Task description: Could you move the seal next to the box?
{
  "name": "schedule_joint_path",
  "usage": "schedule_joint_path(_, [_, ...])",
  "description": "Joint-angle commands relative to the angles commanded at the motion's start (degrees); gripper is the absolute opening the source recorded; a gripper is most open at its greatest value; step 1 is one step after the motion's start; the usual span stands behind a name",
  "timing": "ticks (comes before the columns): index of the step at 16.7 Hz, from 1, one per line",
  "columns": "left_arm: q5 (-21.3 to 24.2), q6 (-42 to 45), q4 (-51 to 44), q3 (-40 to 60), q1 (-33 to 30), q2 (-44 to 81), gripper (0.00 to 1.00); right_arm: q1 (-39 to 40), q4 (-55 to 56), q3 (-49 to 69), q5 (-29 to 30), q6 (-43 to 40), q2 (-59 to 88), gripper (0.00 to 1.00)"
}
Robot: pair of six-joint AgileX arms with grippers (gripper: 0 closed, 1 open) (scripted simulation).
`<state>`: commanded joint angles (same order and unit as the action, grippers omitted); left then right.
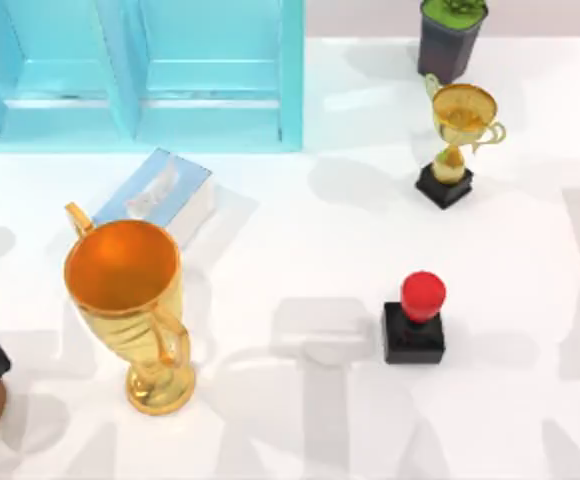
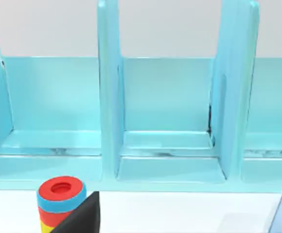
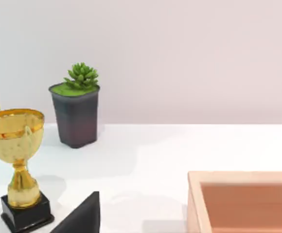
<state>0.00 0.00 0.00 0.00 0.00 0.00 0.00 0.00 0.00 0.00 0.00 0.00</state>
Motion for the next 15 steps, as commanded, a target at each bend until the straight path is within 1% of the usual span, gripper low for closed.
schedule_joint_path(4, [0.00, 0.00, 0.00, 0.00, 0.00, 0.00, 1.00, 1.26, -1.45, 1.61, 0.02, 1.00, 1.75, 1.00])
schedule_joint_path(7, [0.00, 0.00, 0.00, 0.00, 0.00, 0.00, 1.00, 5.59, -7.13, 8.24, 0.14, 4.58, 8.93, 1.00])
schedule_joint_path(10, [0.00, 0.00, 0.00, 0.00, 0.00, 0.00, 1.00, 11.45, -16.06, 19.16, 0.44, 9.59, 21.49, 1.00])
schedule_joint_path(15, [0.00, 0.00, 0.00, 0.00, 0.00, 0.00, 1.00, 21.89, -35.57, 42.51, 1.06, 19.09, 49.26, 1.00])
